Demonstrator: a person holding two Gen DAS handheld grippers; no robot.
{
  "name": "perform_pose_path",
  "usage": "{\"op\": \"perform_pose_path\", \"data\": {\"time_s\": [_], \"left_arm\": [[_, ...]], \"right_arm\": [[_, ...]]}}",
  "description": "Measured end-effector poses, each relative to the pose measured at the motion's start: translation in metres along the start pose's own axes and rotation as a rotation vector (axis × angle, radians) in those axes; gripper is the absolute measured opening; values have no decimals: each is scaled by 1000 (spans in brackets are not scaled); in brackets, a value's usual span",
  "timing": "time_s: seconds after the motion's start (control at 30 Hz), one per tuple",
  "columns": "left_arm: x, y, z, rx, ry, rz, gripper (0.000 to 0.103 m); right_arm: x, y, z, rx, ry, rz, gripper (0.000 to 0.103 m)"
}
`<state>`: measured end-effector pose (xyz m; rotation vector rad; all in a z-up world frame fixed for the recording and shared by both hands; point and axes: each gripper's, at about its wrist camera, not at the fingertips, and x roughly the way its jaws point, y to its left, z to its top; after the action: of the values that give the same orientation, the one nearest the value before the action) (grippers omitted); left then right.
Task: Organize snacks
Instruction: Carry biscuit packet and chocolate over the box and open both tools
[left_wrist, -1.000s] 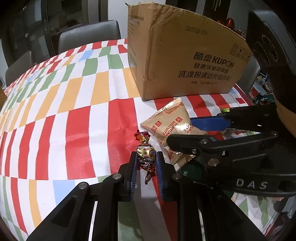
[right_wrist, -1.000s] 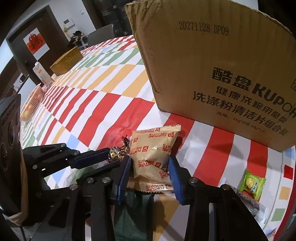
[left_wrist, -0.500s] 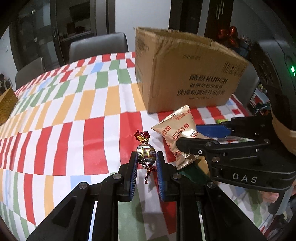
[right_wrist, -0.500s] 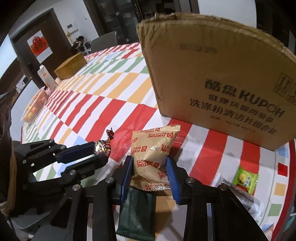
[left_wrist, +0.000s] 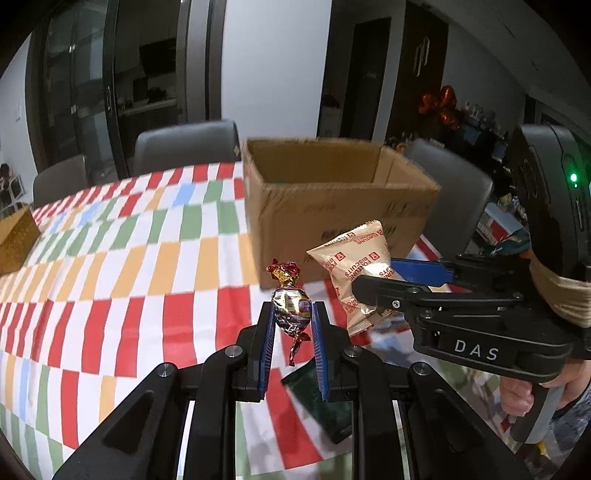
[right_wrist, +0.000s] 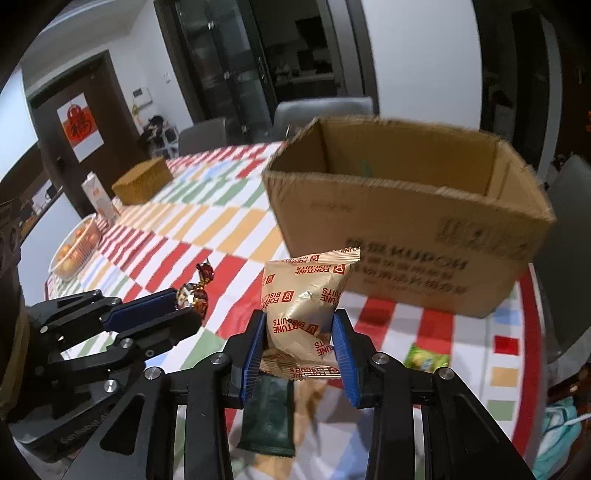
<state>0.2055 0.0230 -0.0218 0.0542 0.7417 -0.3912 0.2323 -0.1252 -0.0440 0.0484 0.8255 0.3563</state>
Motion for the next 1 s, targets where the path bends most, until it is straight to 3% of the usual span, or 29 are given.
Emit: {"op": "perform_pose_path", "data": {"time_s": [0.53, 1.0], "left_arm": [[-30, -40, 56, 27, -161, -44, 21], [-13, -48, 110, 25, -178, -48, 21]], "right_arm": [[-83, -31, 28, 46, -190, -49, 38], [-103, -56, 69, 37, -260, -106, 38]]}}
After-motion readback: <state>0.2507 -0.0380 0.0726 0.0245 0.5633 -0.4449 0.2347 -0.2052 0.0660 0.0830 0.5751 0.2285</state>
